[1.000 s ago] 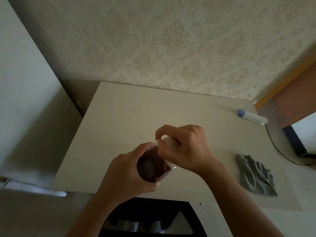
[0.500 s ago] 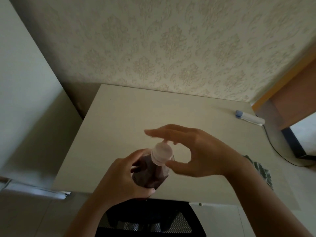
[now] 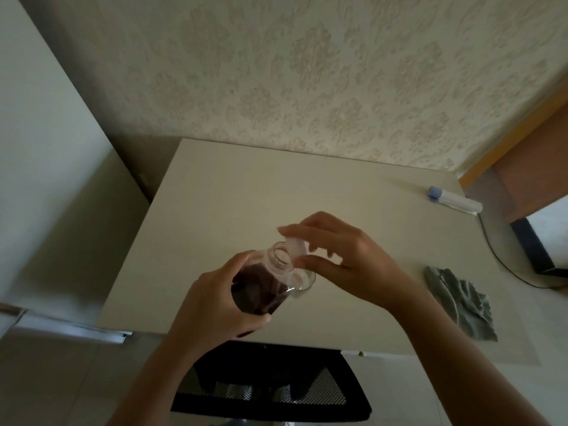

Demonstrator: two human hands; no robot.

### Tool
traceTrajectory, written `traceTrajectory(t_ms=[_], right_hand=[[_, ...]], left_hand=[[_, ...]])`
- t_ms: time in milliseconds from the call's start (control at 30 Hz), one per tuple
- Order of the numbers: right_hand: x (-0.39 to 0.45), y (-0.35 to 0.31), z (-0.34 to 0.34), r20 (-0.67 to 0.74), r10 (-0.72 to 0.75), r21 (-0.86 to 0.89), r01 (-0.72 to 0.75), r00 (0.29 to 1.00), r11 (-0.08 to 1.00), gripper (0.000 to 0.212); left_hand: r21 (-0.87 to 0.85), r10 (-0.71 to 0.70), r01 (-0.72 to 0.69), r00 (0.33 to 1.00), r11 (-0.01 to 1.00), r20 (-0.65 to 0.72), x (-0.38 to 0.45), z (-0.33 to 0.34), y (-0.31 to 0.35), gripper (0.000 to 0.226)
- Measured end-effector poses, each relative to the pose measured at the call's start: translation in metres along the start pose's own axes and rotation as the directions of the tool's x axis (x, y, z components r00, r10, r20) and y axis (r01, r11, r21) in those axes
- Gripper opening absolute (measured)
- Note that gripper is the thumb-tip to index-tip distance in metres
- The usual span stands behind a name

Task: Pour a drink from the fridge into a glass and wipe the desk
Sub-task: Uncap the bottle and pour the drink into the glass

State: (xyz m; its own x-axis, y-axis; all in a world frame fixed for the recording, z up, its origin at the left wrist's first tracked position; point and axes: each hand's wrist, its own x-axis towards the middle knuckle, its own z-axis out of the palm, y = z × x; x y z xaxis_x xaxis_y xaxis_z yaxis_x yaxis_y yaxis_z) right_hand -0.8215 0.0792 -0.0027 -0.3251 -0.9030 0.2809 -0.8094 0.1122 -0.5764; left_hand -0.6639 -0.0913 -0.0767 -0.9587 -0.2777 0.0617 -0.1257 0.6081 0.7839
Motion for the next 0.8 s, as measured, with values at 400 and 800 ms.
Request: traceTrajectory(t_ms=[400, 800], right_hand=[[-0.096, 0.16, 0.128, -0.029, 0.861, 0.199, -0.841, 0.508, 0.503, 0.046], [-0.08, 0.166, 0.142, 0.102, 0.847, -0.213, -0.82, 0.522, 0.531, 0.081]], left_hand=[[-0.028, -0.106, 0.104, 0.993, 0.994, -0.045, 0.007, 0.005, -0.021, 0.086], [-0.03, -0.189, 0.187, 0.979, 0.982, -0.072, 0.017, 0.0, -0.037, 0.087]])
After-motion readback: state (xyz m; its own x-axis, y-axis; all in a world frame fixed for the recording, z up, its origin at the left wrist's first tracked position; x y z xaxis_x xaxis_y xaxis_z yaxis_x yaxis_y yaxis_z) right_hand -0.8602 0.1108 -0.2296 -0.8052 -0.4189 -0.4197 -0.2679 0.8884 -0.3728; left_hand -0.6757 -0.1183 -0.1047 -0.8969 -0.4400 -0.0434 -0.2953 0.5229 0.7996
